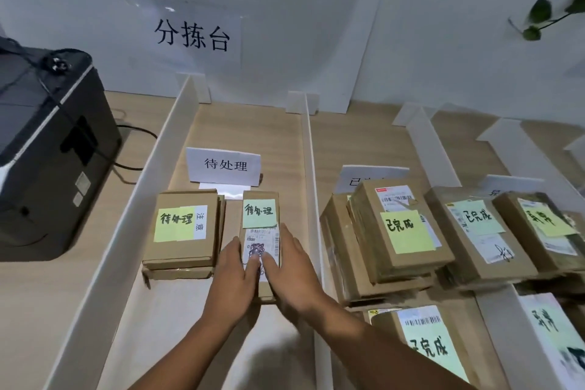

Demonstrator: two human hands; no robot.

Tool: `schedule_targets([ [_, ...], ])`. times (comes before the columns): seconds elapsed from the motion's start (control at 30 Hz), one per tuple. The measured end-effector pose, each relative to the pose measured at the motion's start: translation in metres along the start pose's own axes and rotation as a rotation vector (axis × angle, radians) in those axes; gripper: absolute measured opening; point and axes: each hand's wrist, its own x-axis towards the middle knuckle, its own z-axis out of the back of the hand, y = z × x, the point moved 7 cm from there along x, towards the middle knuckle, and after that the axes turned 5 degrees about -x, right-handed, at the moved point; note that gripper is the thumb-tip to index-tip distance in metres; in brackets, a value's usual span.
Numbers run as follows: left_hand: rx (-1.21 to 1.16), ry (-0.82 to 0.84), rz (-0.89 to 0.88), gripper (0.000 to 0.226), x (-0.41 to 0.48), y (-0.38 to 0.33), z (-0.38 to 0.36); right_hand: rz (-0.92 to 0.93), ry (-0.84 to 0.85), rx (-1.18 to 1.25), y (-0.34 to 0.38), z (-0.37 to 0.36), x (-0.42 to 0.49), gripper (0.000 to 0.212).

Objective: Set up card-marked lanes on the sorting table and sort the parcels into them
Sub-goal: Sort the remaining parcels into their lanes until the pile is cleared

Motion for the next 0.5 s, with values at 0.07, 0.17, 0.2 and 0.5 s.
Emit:
schedule_targets([
  [0.07,0.049,-0.009,-0.068,0.044,-0.009,-0.032,0.008,0.047,-0.075,0.032,0.014,0.029,-0.019,0.048],
  [0.17,0.075,0.029,-0.18,0.055,-0.026,-0.096,0.013,0.098,-0.217,0.02,0.023,0.091,-0.061,0.057],
  [0.2,0.071,0.045,-0.229,0.056,-0.032,-0.121,0.011,0.104,-0.273,-0.005,0.022,0.116,-0.079,0.06],
  [0.5,0.04,0.321,-0.631,0.063,-0.136,-0.314,-0.106,-0.023,-0.619,-0.167,-0.059,0.312,-0.266,0.06],
])
